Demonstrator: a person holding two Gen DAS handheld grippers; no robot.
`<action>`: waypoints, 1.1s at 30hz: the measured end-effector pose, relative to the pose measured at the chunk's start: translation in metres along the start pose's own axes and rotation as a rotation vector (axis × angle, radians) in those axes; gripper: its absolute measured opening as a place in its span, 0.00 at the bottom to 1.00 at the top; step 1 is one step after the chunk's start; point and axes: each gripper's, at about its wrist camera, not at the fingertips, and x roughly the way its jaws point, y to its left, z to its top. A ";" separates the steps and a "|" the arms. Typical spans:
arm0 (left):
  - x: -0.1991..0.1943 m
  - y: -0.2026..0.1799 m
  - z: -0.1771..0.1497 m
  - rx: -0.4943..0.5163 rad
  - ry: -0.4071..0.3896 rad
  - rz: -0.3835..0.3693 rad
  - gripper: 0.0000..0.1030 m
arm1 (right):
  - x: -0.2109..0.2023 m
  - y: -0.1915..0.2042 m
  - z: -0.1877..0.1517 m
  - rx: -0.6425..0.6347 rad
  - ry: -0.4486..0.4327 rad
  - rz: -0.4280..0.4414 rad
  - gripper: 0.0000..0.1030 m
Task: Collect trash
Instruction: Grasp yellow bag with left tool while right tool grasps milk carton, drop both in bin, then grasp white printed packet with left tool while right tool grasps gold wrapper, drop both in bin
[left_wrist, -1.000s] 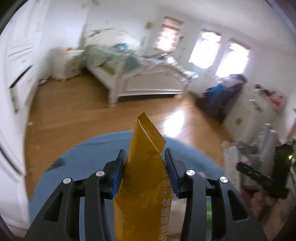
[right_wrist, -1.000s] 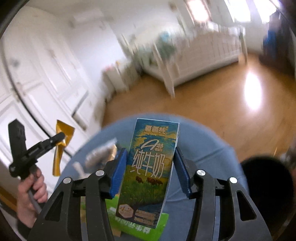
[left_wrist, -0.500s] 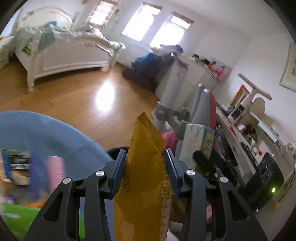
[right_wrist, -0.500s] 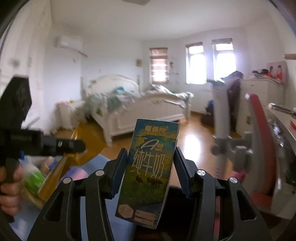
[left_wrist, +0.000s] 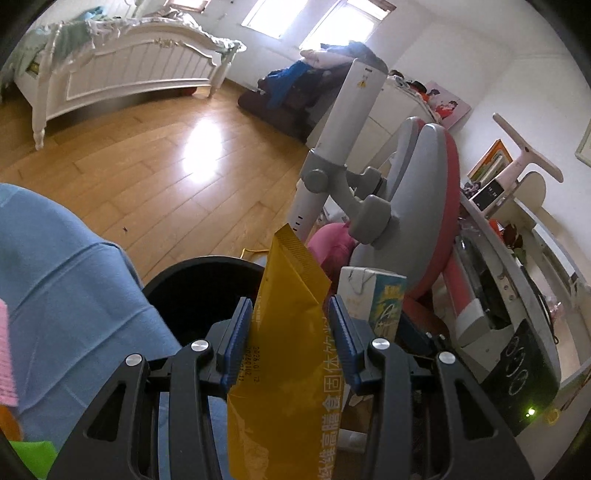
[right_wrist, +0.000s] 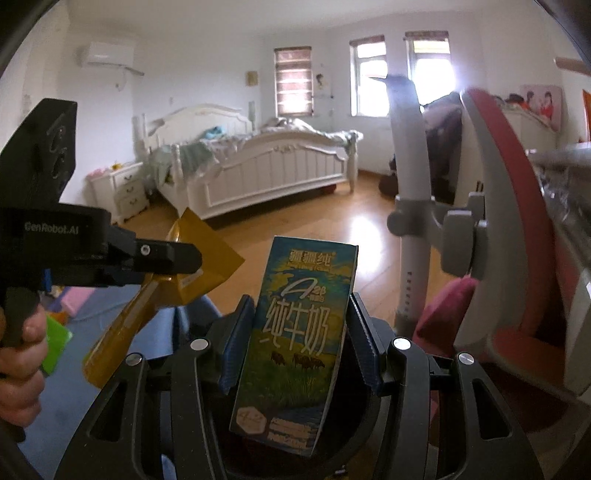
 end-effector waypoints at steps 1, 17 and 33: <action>0.002 0.000 0.001 0.000 0.001 0.001 0.42 | 0.004 -0.003 -0.001 0.005 0.007 0.003 0.50; -0.029 0.001 0.002 0.012 -0.038 0.082 0.77 | 0.003 0.012 -0.002 0.010 0.046 0.086 0.84; -0.255 0.144 -0.033 -0.048 -0.195 0.441 0.94 | 0.011 0.205 0.070 -0.113 0.253 0.647 0.55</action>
